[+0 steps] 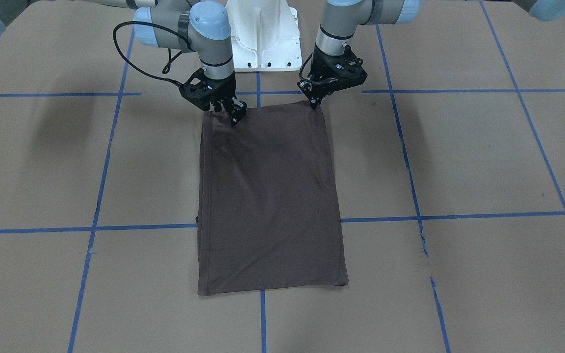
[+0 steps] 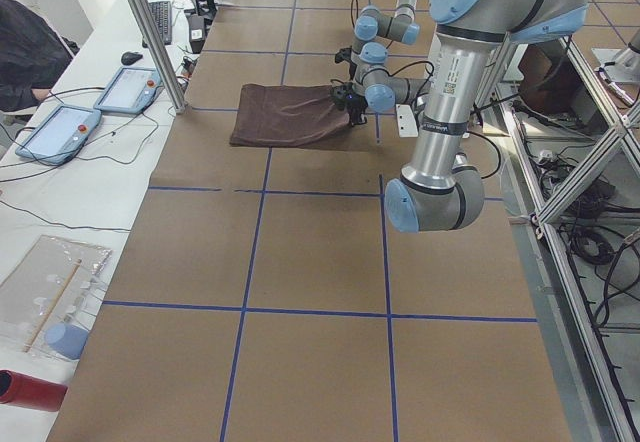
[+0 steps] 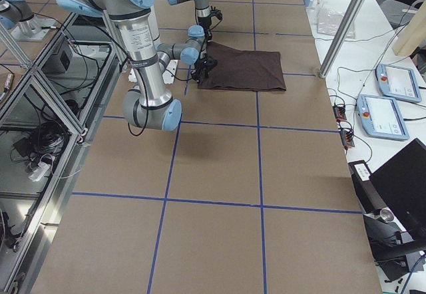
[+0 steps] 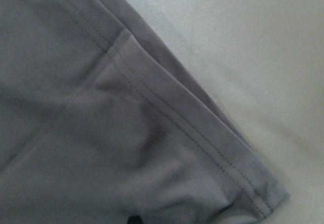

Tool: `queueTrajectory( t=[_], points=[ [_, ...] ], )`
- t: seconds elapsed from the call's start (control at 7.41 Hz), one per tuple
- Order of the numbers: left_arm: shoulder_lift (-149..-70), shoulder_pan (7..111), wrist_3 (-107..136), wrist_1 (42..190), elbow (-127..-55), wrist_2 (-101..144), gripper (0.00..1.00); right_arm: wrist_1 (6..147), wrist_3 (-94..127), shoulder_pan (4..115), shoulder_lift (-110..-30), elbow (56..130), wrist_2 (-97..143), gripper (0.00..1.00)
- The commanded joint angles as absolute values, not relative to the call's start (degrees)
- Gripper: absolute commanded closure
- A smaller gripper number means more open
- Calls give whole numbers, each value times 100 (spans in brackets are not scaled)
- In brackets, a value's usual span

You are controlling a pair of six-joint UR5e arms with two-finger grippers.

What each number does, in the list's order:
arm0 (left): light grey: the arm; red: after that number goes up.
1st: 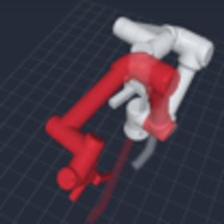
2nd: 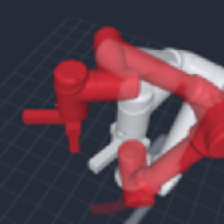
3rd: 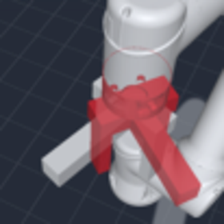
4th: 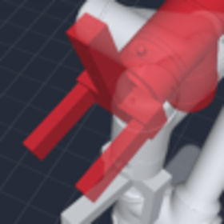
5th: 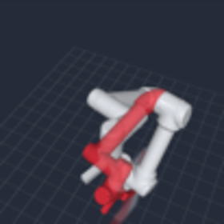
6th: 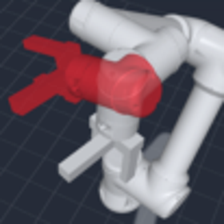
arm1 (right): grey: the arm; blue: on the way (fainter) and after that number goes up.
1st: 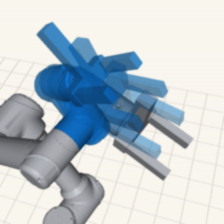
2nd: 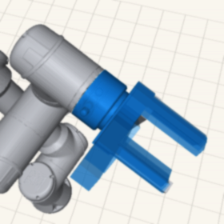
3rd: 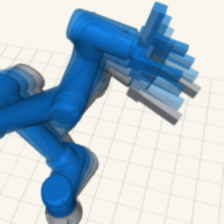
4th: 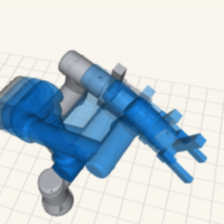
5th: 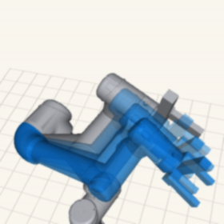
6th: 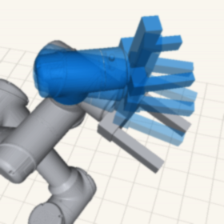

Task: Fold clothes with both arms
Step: 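Grasp the two near corners of the shirt with both grippers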

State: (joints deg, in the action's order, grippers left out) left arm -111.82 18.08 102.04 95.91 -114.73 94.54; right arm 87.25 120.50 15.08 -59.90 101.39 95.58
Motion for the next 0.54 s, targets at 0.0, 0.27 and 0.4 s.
queueTrajectory(
  t=[0.0, 0.27, 0.4],
  points=[
    [-11197, 1802, 10204, 9589, -11478, 9457, 100, 8719, 12059, 1512, -5968, 10125, 9475, 100],
    [-11206, 1802, 10204, 9589, -11470, 9457, 100, 8719, 12059, 1512, -5968, 10116, 9440, 100],
    [-11206, 1802, 10204, 9589, -11470, 9457, 100, 8710, 12059, 1512, -5942, 10116, 9439, 100]
  ],
)
